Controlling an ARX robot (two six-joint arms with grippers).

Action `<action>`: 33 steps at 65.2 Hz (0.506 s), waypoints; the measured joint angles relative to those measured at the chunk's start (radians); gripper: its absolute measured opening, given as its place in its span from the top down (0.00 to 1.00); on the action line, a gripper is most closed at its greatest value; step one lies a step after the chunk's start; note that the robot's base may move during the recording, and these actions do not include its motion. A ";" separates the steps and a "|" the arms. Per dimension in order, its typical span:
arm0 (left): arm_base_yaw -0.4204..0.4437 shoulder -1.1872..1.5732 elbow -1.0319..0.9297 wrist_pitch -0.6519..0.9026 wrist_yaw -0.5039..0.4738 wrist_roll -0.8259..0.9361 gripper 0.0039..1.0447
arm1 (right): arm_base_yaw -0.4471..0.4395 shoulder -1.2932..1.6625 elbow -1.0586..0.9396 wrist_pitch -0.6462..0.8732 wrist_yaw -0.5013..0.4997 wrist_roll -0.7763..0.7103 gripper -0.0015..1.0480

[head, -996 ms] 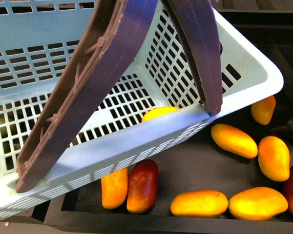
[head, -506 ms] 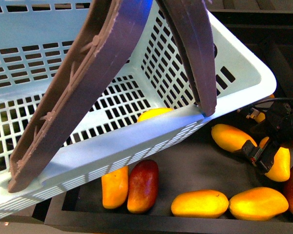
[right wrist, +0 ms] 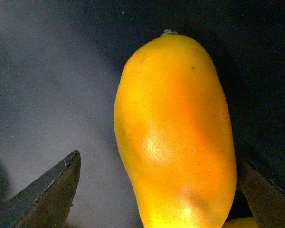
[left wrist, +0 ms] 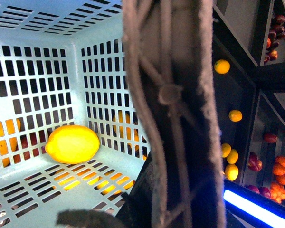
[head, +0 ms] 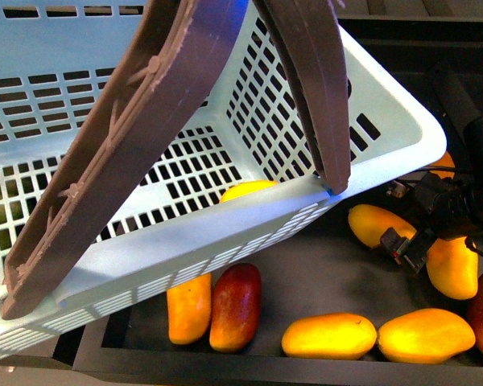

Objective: Pick lemon and mango into basket

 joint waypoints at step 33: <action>0.000 0.000 0.000 0.000 0.002 0.000 0.96 | 0.016 0.069 0.060 0.019 0.033 0.101 0.31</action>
